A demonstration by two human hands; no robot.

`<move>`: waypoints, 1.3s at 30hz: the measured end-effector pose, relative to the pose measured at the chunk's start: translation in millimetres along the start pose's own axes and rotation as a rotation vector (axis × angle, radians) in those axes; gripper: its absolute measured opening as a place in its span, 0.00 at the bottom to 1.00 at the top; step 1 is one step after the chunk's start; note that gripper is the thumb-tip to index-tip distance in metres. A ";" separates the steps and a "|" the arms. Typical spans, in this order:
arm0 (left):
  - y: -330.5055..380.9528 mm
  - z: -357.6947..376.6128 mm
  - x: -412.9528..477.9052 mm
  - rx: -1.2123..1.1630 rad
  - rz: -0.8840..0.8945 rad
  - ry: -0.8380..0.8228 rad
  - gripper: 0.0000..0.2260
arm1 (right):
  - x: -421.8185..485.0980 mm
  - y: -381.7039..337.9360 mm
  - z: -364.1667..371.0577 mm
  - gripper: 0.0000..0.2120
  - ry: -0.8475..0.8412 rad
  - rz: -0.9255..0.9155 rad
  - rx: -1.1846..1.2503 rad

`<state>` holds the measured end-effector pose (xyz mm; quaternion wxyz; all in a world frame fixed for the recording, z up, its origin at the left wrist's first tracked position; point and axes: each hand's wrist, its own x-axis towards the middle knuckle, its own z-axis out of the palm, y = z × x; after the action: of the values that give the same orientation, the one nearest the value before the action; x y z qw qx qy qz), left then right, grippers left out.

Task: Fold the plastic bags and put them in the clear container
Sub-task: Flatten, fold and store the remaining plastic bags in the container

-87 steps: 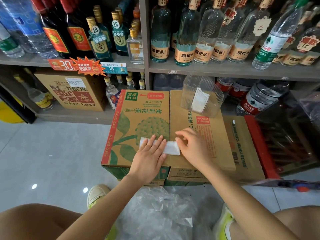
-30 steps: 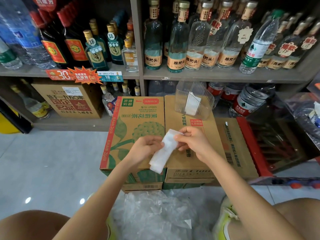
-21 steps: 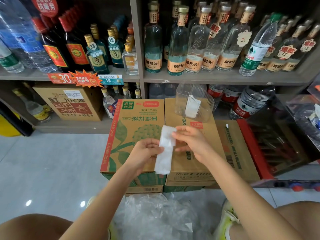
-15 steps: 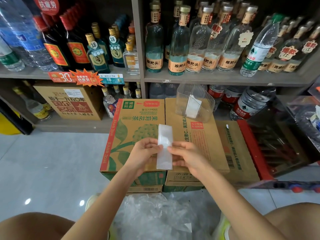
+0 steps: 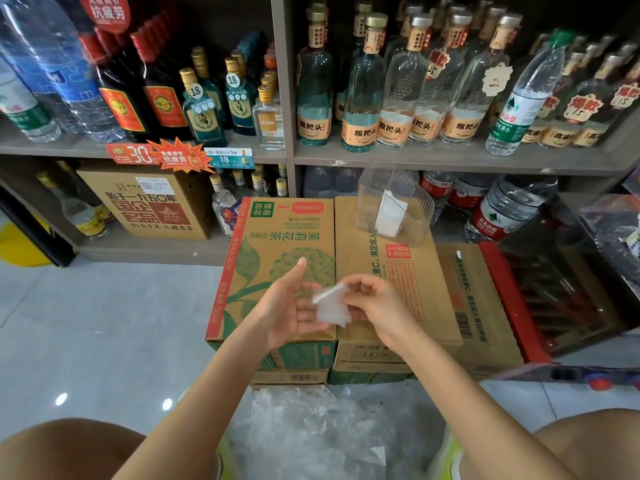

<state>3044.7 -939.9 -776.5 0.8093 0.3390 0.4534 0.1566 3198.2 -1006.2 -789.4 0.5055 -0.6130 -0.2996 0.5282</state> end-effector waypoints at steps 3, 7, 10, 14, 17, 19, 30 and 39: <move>1.6 -2.8 1.8 0.054 0.064 -0.001 0.11 | -0.7 -4.1 -3.7 0.09 -0.063 0.012 0.006; 1.3 -2.5 3.2 0.158 0.180 0.079 0.14 | 2.1 -7.6 -12.4 0.14 -0.132 0.079 0.196; 1.4 -0.5 6.8 0.284 0.298 0.114 0.15 | 3.7 -10.9 -17.3 0.12 -0.152 0.099 0.301; 3.7 10.1 12.3 0.346 0.406 0.094 0.14 | 7.1 -11.8 -19.0 0.08 -0.111 0.095 0.100; 6.0 20.1 18.5 0.381 0.421 0.083 0.14 | 13.6 -13.1 -24.3 0.10 0.003 0.072 0.068; 6.5 26.4 23.8 0.455 0.445 0.072 0.17 | 17.7 -16.8 -30.6 0.11 0.084 0.054 0.068; 44.4 71.7 70.3 0.681 0.617 0.025 0.19 | 41.3 -54.1 -79.5 0.10 0.246 -0.032 0.086; 104.1 79.6 135.4 0.676 0.705 0.321 0.28 | 102.7 -97.0 -124.4 0.09 0.425 -0.136 -0.030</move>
<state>3190.3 -821.2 -761.0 0.4729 0.6854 0.4555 0.3148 3359.5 -921.4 -742.5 0.5825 -0.6963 -0.2350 0.3472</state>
